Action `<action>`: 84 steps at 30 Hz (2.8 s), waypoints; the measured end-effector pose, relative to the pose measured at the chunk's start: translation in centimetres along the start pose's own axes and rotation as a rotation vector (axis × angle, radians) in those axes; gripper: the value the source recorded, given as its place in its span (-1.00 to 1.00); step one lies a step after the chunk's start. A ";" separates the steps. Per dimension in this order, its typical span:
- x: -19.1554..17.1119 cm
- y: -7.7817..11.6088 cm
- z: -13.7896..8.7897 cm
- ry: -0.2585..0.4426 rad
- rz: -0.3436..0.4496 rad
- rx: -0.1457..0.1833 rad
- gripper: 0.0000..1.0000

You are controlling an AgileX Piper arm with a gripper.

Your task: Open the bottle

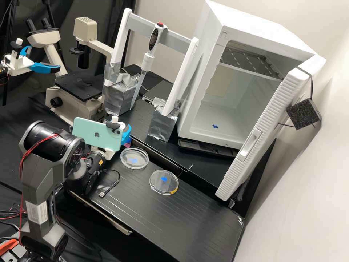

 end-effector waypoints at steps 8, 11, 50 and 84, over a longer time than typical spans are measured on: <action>-0.2 0.2 -0.2 0.006 0.007 0.000 -1.00; -0.3 0.2 -0.2 0.007 0.008 0.000 -1.00; -6.6 0.3 -0.6 0.067 -0.039 0.037 -1.00; -7.8 2.4 -0.5 0.125 0.002 -0.008 1.00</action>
